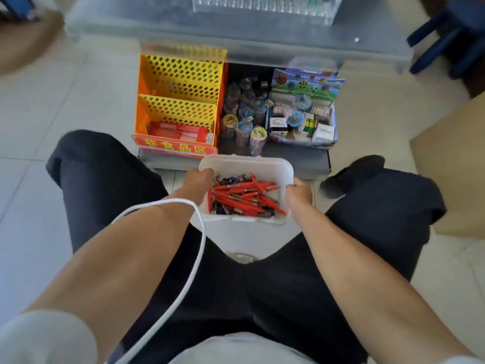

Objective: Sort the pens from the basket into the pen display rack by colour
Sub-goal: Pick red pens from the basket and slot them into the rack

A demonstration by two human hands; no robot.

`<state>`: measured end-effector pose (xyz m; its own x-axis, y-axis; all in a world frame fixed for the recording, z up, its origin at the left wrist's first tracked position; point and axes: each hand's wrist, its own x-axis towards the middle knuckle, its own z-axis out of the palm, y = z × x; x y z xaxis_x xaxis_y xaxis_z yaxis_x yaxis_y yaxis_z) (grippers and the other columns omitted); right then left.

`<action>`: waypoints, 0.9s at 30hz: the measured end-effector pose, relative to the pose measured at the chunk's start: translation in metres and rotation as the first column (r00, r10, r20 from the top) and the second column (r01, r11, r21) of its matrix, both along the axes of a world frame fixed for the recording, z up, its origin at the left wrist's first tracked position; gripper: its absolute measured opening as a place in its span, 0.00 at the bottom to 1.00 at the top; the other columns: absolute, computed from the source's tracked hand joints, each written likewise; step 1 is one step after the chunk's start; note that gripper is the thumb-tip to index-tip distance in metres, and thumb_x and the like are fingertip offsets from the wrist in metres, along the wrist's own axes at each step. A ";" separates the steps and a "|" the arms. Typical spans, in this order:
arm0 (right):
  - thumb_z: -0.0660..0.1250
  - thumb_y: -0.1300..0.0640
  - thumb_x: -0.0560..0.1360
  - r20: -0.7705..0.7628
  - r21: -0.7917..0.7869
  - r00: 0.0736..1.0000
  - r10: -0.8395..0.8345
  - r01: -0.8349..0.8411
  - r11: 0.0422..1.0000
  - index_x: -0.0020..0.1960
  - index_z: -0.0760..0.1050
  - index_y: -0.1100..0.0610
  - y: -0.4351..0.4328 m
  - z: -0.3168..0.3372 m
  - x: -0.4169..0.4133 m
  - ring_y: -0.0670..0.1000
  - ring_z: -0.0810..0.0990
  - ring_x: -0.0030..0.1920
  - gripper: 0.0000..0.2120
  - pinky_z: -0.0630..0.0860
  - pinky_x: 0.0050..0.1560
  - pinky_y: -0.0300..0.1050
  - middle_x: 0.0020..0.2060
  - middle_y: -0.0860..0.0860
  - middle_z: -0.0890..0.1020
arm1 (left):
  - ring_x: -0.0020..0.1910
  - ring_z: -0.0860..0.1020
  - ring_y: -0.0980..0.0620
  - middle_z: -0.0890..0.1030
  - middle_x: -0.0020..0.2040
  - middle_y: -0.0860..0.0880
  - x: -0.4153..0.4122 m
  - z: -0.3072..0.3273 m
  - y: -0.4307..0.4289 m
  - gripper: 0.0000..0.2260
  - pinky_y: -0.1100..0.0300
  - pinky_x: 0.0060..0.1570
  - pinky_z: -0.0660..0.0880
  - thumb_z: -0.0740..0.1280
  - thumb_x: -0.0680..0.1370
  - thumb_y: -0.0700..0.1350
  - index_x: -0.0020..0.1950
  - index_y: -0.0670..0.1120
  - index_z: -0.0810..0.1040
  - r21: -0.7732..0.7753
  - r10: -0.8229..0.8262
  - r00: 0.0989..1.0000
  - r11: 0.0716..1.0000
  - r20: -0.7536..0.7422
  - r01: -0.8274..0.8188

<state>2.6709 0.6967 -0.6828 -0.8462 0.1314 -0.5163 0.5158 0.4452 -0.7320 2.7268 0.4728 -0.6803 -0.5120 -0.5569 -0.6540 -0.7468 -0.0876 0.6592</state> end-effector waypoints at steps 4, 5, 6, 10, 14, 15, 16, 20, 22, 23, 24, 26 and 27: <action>0.58 0.65 0.80 0.130 -0.047 0.991 0.038 -0.033 0.998 0.61 0.78 0.53 0.002 -0.031 0.001 0.54 0.76 0.47 0.16 0.70 0.43 0.44 0.46 0.51 0.79 | 0.43 0.78 0.45 0.80 0.45 0.44 0.001 -0.031 -0.005 0.14 0.53 0.47 0.75 0.64 0.78 0.47 0.58 0.40 0.78 0.040 -0.031 0.997 0.999 0.076 0.028; 0.58 0.65 0.80 0.181 -0.036 0.982 0.045 -0.039 0.999 0.58 0.77 0.53 -0.002 -0.048 -0.006 0.53 0.76 0.44 0.13 0.70 0.39 0.44 0.44 0.51 0.79 | 0.44 0.78 0.45 0.80 0.46 0.44 -0.005 -0.049 -0.009 0.13 0.51 0.51 0.77 0.65 0.78 0.48 0.58 0.41 0.78 0.058 -0.026 0.992 0.998 0.124 0.019; 0.58 0.64 0.80 0.216 -0.019 0.975 0.050 -0.047 0.999 0.56 0.77 0.52 -0.005 -0.060 -0.011 0.51 0.77 0.42 0.12 0.70 0.37 0.43 0.43 0.50 0.79 | 0.45 0.78 0.44 0.80 0.46 0.43 -0.008 -0.061 -0.013 0.12 0.50 0.53 0.76 0.65 0.78 0.47 0.57 0.42 0.78 0.082 -0.021 0.987 0.997 0.159 0.008; 0.63 0.59 0.79 0.237 -0.059 0.969 0.070 -0.058 0.997 0.58 0.75 0.49 -0.007 -0.068 -0.011 0.52 0.80 0.47 0.10 0.72 0.42 0.44 0.48 0.50 0.81 | 0.48 0.80 0.43 0.82 0.51 0.42 -0.004 -0.071 -0.018 0.13 0.47 0.53 0.78 0.66 0.74 0.44 0.57 0.42 0.79 0.154 -0.019 0.994 0.988 0.106 0.002; 0.67 0.55 0.76 0.325 -0.052 0.944 0.063 -0.048 0.997 0.67 0.71 0.48 -0.008 -0.088 -0.015 0.53 0.80 0.54 0.20 0.74 0.44 0.45 0.55 0.51 0.81 | 0.47 0.79 0.49 0.82 0.49 0.45 -0.012 -0.082 -0.022 0.16 0.56 0.41 0.73 0.64 0.76 0.37 0.61 0.46 0.80 0.236 -0.094 0.990 0.969 0.103 0.068; 0.67 0.54 0.76 0.335 -0.053 0.941 0.052 -0.036 0.998 0.68 0.71 0.48 -0.009 -0.088 -0.016 0.52 0.80 0.53 0.20 0.73 0.43 0.44 0.55 0.51 0.81 | 0.46 0.78 0.50 0.82 0.51 0.45 -0.015 -0.083 -0.023 0.17 0.57 0.40 0.72 0.63 0.76 0.36 0.63 0.47 0.79 0.243 -0.102 0.990 0.967 0.100 0.075; 0.67 0.55 0.76 0.340 -0.057 0.939 0.044 -0.026 0.998 0.67 0.71 0.48 -0.010 -0.090 -0.018 0.51 0.80 0.53 0.20 0.73 0.42 0.44 0.55 0.51 0.81 | 0.46 0.78 0.51 0.81 0.51 0.45 -0.019 -0.084 -0.026 0.17 0.57 0.40 0.72 0.63 0.77 0.36 0.64 0.47 0.78 0.254 -0.092 0.991 0.965 0.093 0.066; 0.67 0.55 0.76 0.334 -0.070 0.942 0.042 -0.019 0.997 0.64 0.73 0.46 -0.011 -0.094 -0.027 0.49 0.79 0.50 0.17 0.74 0.45 0.44 0.53 0.50 0.82 | 0.46 0.77 0.54 0.80 0.48 0.49 -0.022 -0.084 -0.028 0.12 0.56 0.44 0.72 0.62 0.80 0.38 0.62 0.48 0.77 0.250 -0.099 0.993 0.965 0.067 0.079; 0.67 0.56 0.75 0.315 -0.074 0.948 0.049 -0.027 0.997 0.64 0.73 0.45 -0.010 -0.097 -0.031 0.49 0.79 0.51 0.18 0.74 0.46 0.45 0.53 0.48 0.82 | 0.47 0.77 0.53 0.79 0.47 0.51 -0.021 -0.084 -0.026 0.09 0.56 0.48 0.71 0.62 0.81 0.39 0.58 0.50 0.76 0.241 -0.094 0.995 0.967 0.045 0.080; 0.67 0.56 0.75 0.304 -0.081 0.951 0.051 -0.027 0.996 0.63 0.73 0.45 -0.010 -0.098 -0.034 0.49 0.79 0.52 0.17 0.74 0.46 0.44 0.52 0.48 0.82 | 0.48 0.78 0.52 0.80 0.47 0.50 -0.020 -0.085 -0.026 0.09 0.56 0.48 0.72 0.62 0.81 0.38 0.57 0.50 0.76 0.238 -0.095 0.995 0.968 0.033 0.084; 0.66 0.57 0.76 0.293 -0.086 0.955 0.052 -0.028 0.996 0.62 0.73 0.45 -0.010 -0.099 -0.036 0.47 0.79 0.50 0.16 0.74 0.45 0.44 0.52 0.48 0.81 | 0.48 0.78 0.51 0.80 0.47 0.50 -0.020 -0.084 -0.026 0.10 0.58 0.47 0.72 0.62 0.81 0.37 0.58 0.50 0.77 0.242 -0.104 0.994 0.966 0.022 0.095; 0.65 0.59 0.77 0.290 -0.093 0.955 0.060 -0.035 0.995 0.63 0.71 0.46 -0.009 -0.100 -0.036 0.45 0.77 0.48 0.16 0.72 0.43 0.42 0.52 0.48 0.79 | 0.46 0.78 0.53 0.80 0.47 0.49 -0.019 -0.083 -0.025 0.13 0.61 0.41 0.72 0.60 0.80 0.36 0.59 0.49 0.77 0.253 -0.123 0.992 0.961 0.014 0.116; 0.64 0.59 0.78 0.287 -0.085 0.956 0.064 -0.042 0.996 0.66 0.70 0.47 -0.008 -0.101 -0.035 0.47 0.77 0.48 0.18 0.71 0.42 0.43 0.53 0.48 0.78 | 0.46 0.78 0.54 0.80 0.48 0.48 -0.019 -0.084 -0.025 0.13 0.62 0.40 0.72 0.60 0.80 0.35 0.60 0.49 0.77 0.257 -0.122 0.992 0.960 0.015 0.115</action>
<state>2.6357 0.6882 -0.7835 -0.6643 0.0407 -0.7464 0.6874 0.4257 -0.5885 2.7078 0.4476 -0.7644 -0.5421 -0.3058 -0.7827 -0.7812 -0.1599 0.6035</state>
